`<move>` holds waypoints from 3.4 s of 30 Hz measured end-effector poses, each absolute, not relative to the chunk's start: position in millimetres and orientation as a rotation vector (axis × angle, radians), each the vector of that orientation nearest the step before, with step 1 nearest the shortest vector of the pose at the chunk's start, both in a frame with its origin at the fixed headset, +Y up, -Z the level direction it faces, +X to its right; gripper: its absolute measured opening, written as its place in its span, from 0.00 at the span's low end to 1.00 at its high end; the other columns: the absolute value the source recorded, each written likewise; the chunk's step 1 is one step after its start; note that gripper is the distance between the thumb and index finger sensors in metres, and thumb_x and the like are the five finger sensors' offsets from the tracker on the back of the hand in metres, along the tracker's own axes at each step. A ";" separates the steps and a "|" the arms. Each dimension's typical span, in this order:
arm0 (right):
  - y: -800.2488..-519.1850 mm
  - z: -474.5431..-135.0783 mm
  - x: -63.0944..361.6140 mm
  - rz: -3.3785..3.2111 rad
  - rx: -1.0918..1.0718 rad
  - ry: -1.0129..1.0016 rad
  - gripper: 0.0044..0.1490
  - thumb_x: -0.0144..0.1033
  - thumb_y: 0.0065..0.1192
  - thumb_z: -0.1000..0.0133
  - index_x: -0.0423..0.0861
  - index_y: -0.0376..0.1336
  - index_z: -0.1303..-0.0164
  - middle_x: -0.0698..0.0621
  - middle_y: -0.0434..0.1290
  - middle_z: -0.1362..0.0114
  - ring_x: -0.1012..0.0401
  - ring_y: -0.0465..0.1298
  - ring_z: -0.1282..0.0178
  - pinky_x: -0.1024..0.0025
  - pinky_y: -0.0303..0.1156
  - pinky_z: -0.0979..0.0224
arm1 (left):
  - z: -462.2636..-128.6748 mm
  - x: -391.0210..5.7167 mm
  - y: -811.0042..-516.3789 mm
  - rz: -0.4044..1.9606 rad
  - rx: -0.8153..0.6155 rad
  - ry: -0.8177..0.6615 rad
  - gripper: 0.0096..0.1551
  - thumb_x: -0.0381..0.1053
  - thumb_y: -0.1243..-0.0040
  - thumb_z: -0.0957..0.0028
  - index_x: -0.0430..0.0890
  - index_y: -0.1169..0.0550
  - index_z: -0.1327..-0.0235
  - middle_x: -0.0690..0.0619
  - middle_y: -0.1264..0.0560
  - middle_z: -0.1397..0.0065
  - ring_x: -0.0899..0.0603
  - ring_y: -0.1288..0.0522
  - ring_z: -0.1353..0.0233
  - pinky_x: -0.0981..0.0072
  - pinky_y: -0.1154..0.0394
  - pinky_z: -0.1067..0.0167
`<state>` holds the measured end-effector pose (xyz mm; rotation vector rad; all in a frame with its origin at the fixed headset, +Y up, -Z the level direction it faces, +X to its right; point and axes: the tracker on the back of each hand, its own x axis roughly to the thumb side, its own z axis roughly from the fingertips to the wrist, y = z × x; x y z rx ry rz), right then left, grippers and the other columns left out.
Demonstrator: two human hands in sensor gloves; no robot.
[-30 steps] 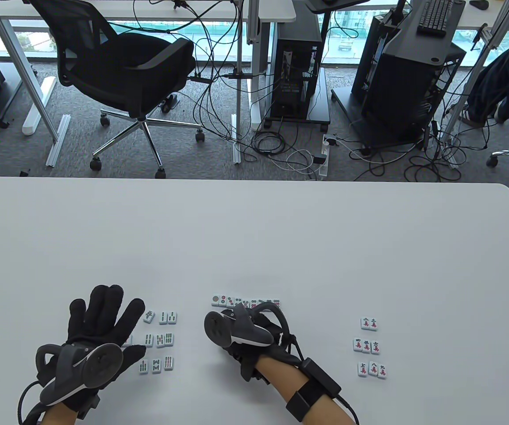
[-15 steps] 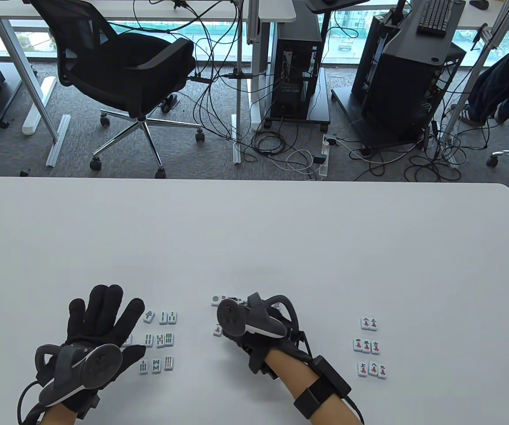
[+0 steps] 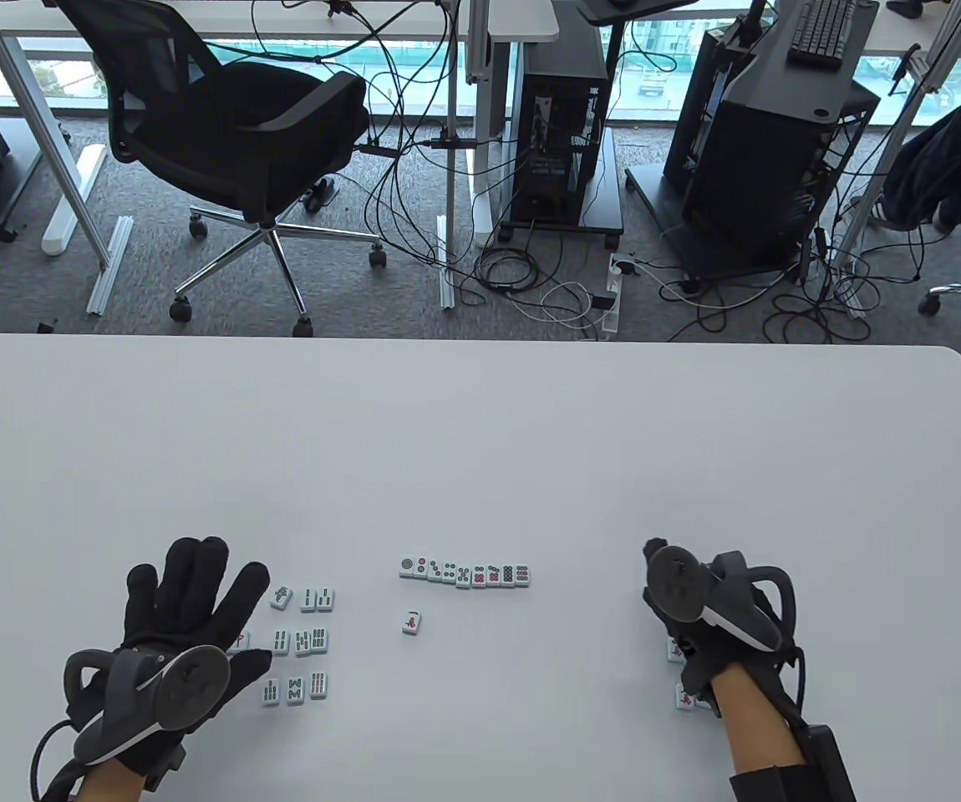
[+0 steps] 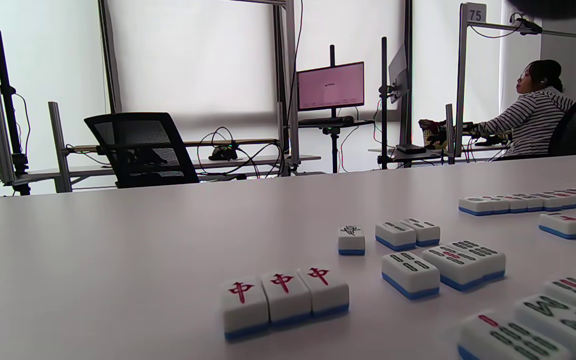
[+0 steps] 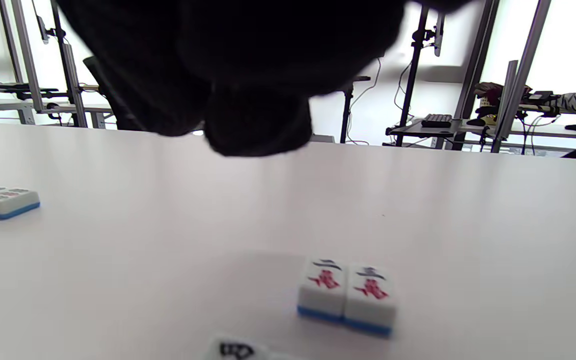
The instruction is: Mahjong suit sorting
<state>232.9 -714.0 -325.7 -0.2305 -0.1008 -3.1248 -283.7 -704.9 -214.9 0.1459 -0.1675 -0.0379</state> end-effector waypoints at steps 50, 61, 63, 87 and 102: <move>-755.9 -302.0 11.7 -2.992 -0.859 -0.097 0.37 0.43 0.72 0.51 0.36 0.67 0.36 0.51 0.81 0.63 0.65 0.76 0.80 0.75 0.75 0.75 | -211.5 -280.3 -701.5 -0.011 0.198 -0.216 0.52 0.78 0.52 0.61 0.69 0.55 0.23 0.60 0.72 0.17 0.45 0.70 0.13 0.38 0.66 0.20; -768.3 -304.5 -20.1 -2.995 -0.860 -0.136 0.36 0.43 0.71 0.50 0.36 0.67 0.37 0.50 0.81 0.62 0.64 0.76 0.79 0.74 0.75 0.75 | -210.9 -280.2 -702.2 -0.004 0.213 -0.225 0.52 0.78 0.52 0.61 0.69 0.55 0.23 0.60 0.72 0.17 0.45 0.70 0.13 0.38 0.66 0.20; -769.1 -303.6 -21.5 -2.998 -0.860 -0.118 0.36 0.43 0.70 0.50 0.36 0.67 0.36 0.50 0.81 0.62 0.64 0.76 0.79 0.74 0.75 0.75 | -210.8 -280.1 -702.1 -0.004 0.213 -0.225 0.52 0.78 0.52 0.61 0.70 0.55 0.23 0.60 0.72 0.17 0.45 0.70 0.13 0.38 0.66 0.20; -704.7 -320.3 175.6 -3.051 -0.352 -0.050 0.36 0.41 0.68 0.48 0.41 0.64 0.30 0.48 0.81 0.56 0.61 0.78 0.74 0.72 0.77 0.70 | -211.7 -279.8 -704.3 -0.026 0.196 -0.211 0.52 0.78 0.52 0.61 0.69 0.56 0.24 0.60 0.72 0.17 0.45 0.70 0.13 0.38 0.66 0.20; -758.4 -335.6 268.9 -2.946 0.101 -0.479 0.38 0.42 0.69 0.48 0.42 0.64 0.28 0.49 0.81 0.56 0.63 0.77 0.75 0.73 0.76 0.71 | -213.4 -280.3 -705.4 -0.033 0.160 -0.199 0.52 0.78 0.52 0.61 0.69 0.56 0.24 0.60 0.72 0.17 0.44 0.70 0.13 0.38 0.66 0.20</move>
